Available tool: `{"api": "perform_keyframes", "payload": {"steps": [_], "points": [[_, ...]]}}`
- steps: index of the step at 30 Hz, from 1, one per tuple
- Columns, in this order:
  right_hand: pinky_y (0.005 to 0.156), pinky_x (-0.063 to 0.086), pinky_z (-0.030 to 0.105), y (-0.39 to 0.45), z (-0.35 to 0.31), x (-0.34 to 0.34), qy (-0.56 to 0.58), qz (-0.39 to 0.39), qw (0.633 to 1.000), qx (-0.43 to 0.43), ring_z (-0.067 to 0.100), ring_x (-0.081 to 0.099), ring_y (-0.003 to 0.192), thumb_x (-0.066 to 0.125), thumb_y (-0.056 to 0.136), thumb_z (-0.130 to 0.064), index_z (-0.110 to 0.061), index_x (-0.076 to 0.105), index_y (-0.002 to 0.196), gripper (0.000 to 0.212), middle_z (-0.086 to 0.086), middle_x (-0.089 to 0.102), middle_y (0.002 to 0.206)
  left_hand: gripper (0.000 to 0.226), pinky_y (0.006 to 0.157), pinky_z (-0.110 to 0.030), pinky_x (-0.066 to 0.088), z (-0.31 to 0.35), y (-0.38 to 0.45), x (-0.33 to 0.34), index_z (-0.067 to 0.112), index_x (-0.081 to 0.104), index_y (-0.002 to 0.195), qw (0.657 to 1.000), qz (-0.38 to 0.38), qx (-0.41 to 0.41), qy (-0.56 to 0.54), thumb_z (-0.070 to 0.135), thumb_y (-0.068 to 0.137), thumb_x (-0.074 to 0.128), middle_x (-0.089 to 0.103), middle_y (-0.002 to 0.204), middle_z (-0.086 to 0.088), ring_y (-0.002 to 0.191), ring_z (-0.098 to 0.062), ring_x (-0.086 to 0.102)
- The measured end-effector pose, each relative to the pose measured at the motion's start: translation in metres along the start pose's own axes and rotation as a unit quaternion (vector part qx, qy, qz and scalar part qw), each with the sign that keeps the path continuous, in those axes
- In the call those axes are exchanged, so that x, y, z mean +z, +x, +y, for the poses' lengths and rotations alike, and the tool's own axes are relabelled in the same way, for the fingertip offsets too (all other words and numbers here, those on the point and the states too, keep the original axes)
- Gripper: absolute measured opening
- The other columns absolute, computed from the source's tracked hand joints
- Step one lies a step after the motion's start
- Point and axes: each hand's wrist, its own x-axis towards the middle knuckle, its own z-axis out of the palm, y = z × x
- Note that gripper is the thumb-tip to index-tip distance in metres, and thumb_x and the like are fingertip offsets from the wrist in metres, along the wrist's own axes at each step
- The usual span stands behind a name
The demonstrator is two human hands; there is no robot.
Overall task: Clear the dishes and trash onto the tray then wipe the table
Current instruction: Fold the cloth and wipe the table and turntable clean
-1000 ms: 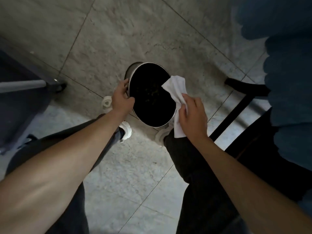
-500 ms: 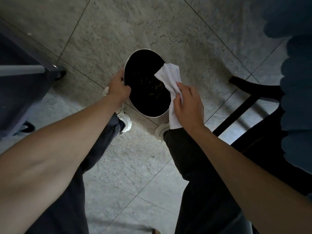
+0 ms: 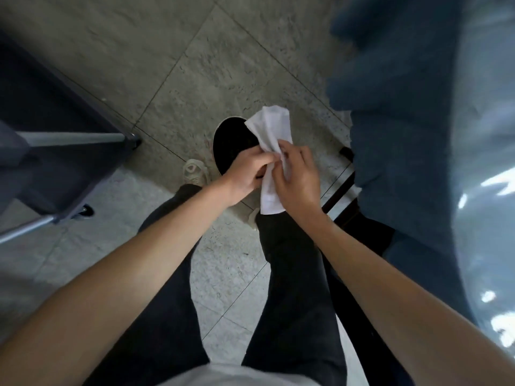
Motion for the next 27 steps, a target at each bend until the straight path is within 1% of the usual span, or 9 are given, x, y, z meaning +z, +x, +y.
{"api": "perform_keyframes", "payload": {"steps": [2,6,9,12,14,16,18,21,27], "points": [[0.078,0.054,0.033,-0.012,-0.030,-0.028,0.026,0.007,0.999,0.017,0.020,0.063,0.099,0.062,0.100,-0.016,-0.011,0.060,0.140,0.040,0.010,0.059,0.124,0.015,0.076,-0.029,0.057,0.020,-0.034,0.019,0.010,0.070,0.111,0.999,0.024,0.034,0.029,0.013,0.098,0.063,0.074,0.093,-0.005,0.089,-0.017,0.073],[0.076,0.055,0.023,-0.034,-0.082,-0.087,0.109,0.032,0.993,0.027,0.004,0.057,0.091,0.074,0.094,-0.020,-0.014,0.059,0.141,0.049,0.005,0.057,0.121,0.026,0.087,-0.037,0.060,0.066,-0.102,0.043,0.008,0.074,0.109,0.989,0.035,0.096,0.108,0.021,0.086,0.075,0.078,0.103,-0.011,0.098,-0.025,0.075],[0.093,0.054,0.025,-0.046,-0.108,-0.135,0.190,0.050,0.981,0.007,0.014,0.059,0.111,0.084,0.085,-0.041,-0.018,0.047,0.149,0.078,0.004,0.050,0.130,0.032,0.086,-0.039,0.061,0.102,-0.150,0.056,0.010,0.074,0.110,0.985,0.024,0.119,0.119,0.024,0.081,0.077,0.078,0.105,-0.011,0.099,-0.027,0.075],[0.111,0.048,0.036,-0.046,-0.126,-0.185,0.286,-0.024,0.954,0.087,0.013,0.050,0.137,0.082,0.071,-0.070,-0.033,0.026,0.160,0.111,-0.002,0.043,0.154,0.033,0.078,-0.031,0.060,0.133,-0.191,0.070,0.013,0.073,0.113,0.986,-0.015,0.138,0.094,0.026,0.083,0.078,0.077,0.109,-0.010,0.101,-0.025,0.075],[0.109,0.052,0.042,-0.043,-0.137,-0.215,0.408,-0.118,0.897,0.125,0.016,0.059,0.134,0.084,0.064,-0.075,-0.036,0.026,0.161,0.120,0.001,0.051,0.154,0.037,0.081,-0.033,0.060,0.148,-0.215,0.080,0.013,0.072,0.118,0.982,-0.042,0.154,0.098,0.029,0.085,0.079,0.075,0.115,-0.013,0.106,-0.029,0.073],[0.103,0.056,0.049,-0.038,-0.146,-0.238,0.487,-0.194,0.845,0.106,0.028,0.067,0.125,0.085,0.074,-0.064,-0.024,0.039,0.157,0.102,0.011,0.063,0.144,0.042,0.081,-0.033,0.060,0.159,-0.236,0.093,0.015,0.073,0.119,0.977,-0.065,0.167,0.116,0.036,0.084,0.081,0.074,0.117,-0.014,0.109,-0.030,0.072],[0.101,0.057,0.050,-0.035,-0.156,-0.253,0.473,-0.239,0.846,0.054,0.036,0.069,0.120,0.078,0.087,-0.055,-0.014,0.058,0.143,0.073,0.017,0.069,0.134,0.042,0.075,-0.025,0.059,0.166,-0.252,0.105,0.021,0.075,0.113,0.971,-0.056,0.186,0.139,0.042,0.078,0.086,0.077,0.111,-0.009,0.103,-0.025,0.075],[0.104,0.055,0.053,-0.023,-0.164,-0.266,0.481,-0.263,0.836,0.019,0.040,0.068,0.121,0.078,0.091,-0.042,-0.009,0.067,0.132,0.054,0.020,0.070,0.131,0.037,0.071,-0.021,0.058,0.176,-0.267,0.112,0.024,0.077,0.106,0.961,-0.009,0.236,0.145,0.040,0.074,0.089,0.079,0.105,-0.005,0.098,-0.022,0.076],[0.103,0.052,0.065,0.010,-0.175,-0.276,0.435,-0.303,0.847,-0.025,0.039,0.070,0.117,0.080,0.093,-0.026,-0.013,0.072,0.127,0.037,0.017,0.073,0.128,0.043,0.087,-0.044,0.061,0.193,-0.280,0.098,0.012,0.075,0.109,0.942,0.104,0.292,0.128,0.036,0.076,0.088,0.077,0.109,-0.011,0.102,-0.031,0.075]]}}
